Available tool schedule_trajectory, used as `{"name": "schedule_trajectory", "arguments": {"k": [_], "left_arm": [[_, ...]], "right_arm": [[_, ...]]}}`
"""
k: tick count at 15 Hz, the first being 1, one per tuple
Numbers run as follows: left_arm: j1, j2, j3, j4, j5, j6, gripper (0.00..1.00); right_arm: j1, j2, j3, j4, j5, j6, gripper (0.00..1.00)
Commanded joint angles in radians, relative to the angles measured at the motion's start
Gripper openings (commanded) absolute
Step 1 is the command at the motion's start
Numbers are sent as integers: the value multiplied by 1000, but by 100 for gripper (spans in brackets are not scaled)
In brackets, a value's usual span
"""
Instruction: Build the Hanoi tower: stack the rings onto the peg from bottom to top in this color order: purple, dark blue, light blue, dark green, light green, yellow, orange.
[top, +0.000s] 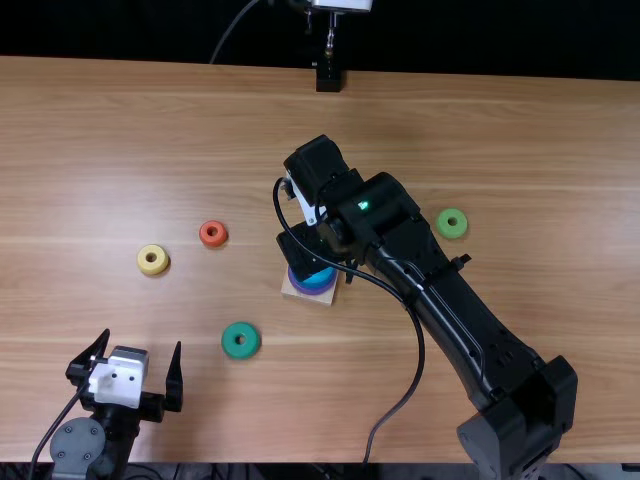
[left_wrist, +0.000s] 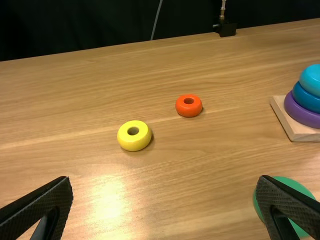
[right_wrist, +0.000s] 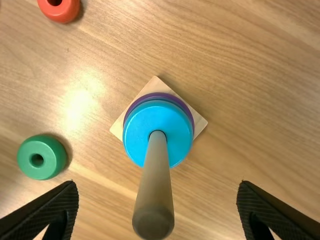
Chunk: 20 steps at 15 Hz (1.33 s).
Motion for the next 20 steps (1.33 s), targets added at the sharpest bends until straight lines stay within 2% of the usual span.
{"name": "schedule_trajectory", "arguments": {"k": [1,5,6,9,10,11,13,14,17,18,20], "left_arm": [[11,-12,-105,-79,17,13,100],[11,-12,-105,-79,15,13,100],[11,-12,-105,-79,15,13,100],[11,-12,-105,-79,15,13,100],[11,-12,-105,-79,15,13,100],[11,-12,-105,-79,15,13,100],[11,-12,-105,-79,15,13,100],[11,-12,-105,-79,15,13,100],[11,-12,-105,-81,15,13,100],[11,-12,-105,-79,15,13,100],[11,-12,-105,-79,15,13,100]], "right_arm": [[3,7,2,4,15,5,100],[-4,-5,94,36,15,3,100],[-5,-36,105,63,21,3,100],[-10,-201,65,225,19,1,100],[-27,-258,-1,270,19,0,100],[-76,-349,-76,321,28,-2,100],[-174,-520,-259,485,91,-2,100],[-204,-597,-355,610,113,-2,100],[-361,-858,-641,894,113,-8,100],[-425,-924,-711,947,105,-8,100],[-530,-1048,-840,967,72,-8,100]]}}
